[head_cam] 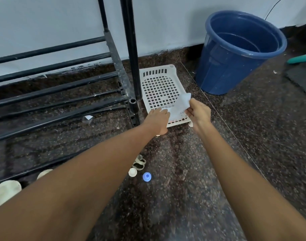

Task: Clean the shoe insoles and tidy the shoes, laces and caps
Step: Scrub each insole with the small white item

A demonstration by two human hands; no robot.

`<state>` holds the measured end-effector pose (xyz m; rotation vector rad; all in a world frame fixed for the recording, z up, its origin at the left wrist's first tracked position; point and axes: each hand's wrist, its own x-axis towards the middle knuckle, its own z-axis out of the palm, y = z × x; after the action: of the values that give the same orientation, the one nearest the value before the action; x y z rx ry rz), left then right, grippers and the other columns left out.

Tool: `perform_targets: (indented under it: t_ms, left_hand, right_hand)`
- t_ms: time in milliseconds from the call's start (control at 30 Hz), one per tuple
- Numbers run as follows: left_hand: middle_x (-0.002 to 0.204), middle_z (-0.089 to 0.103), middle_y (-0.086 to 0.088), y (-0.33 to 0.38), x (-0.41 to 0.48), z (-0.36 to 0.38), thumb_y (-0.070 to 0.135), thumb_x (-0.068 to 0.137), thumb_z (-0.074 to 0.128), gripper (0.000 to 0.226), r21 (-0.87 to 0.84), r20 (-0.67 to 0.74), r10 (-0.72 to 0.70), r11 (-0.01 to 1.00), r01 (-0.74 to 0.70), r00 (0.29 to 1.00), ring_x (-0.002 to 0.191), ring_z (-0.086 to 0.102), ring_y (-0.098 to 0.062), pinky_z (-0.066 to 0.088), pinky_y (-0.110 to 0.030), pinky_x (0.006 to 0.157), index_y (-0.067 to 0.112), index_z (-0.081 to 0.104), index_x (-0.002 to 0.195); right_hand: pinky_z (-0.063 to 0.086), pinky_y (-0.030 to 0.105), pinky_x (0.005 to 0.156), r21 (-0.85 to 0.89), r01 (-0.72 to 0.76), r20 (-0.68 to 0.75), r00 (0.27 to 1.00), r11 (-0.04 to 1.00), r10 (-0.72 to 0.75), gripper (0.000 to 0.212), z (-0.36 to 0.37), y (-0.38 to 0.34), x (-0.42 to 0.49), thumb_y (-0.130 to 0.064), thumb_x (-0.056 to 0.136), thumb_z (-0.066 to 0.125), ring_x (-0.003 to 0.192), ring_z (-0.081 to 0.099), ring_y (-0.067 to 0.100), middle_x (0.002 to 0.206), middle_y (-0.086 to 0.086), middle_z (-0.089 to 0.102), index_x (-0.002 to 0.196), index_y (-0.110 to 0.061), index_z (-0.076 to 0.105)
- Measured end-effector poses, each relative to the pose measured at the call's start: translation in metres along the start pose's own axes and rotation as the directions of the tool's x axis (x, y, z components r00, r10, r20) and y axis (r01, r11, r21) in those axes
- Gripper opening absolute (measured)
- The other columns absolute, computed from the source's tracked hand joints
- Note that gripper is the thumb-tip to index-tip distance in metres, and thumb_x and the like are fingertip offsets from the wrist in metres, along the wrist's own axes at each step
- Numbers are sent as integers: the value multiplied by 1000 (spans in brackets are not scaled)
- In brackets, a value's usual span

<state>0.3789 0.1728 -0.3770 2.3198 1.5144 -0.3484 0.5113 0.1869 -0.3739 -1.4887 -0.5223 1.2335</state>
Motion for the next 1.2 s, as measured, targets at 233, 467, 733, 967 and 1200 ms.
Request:
perform_targets:
  t_ms: [233, 467, 733, 967, 1200]
  left_hand:
    - [158, 7, -10, 12, -35, -26, 16, 93, 52, 74, -261, -94, 14, 965, -39, 995, 145, 8, -25, 12, -34, 118, 4, 4, 149]
    - [139, 48, -12, 4, -101, -41, 16, 93, 53, 43, -706, -147, -157, 708, 8, 977, 126, 47, -24, 37, -27, 102, 3, 48, 134]
    - [90, 69, -22, -40, -186, -37, 24, 90, 61, 28, -987, -22, -463, 152, 55, 886, 92, 66, -34, 52, -48, 88, -1, 71, 85]
    - [91, 67, -21, -106, -284, -28, 13, 81, 68, 10, -997, 43, -603, 24, 72, 796, 91, 65, -31, 50, -50, 91, 4, 68, 76]
    - [96, 61, -18, -158, -374, -11, -1, 89, 54, 10, -976, 160, -674, -217, 14, 721, 75, 61, -19, 56, -23, 61, -3, 63, 93]
  right_hand:
    - [52, 19, 58, 55, -67, 4, 998, 996, 67, 9, -5, 0, -41, -3, 86, 54, 72, 58, 14, 79, 8, 60, 78, -6, 57]
    - [53, 15, 55, -22, -50, 147, 988, 999, 52, 17, -5, -15, -109, -4, 89, 49, 69, 58, 12, 67, 2, 65, 75, -9, 57]
    - [54, 17, 62, -240, 126, 401, 916, 963, -20, 25, 51, 5, -192, 1, 85, 54, 58, 62, 5, 56, -5, 64, 64, -9, 62]
    - [43, 15, 55, -353, 422, 618, 776, 835, -131, 13, 118, 26, -287, -3, 83, 61, 54, 54, -1, 68, 2, 64, 74, -11, 68]
    - [44, 13, 66, -338, 608, 788, 600, 718, -137, 15, 173, 55, -353, -3, 74, 71, 71, 57, -6, 85, -3, 62, 83, -15, 67]
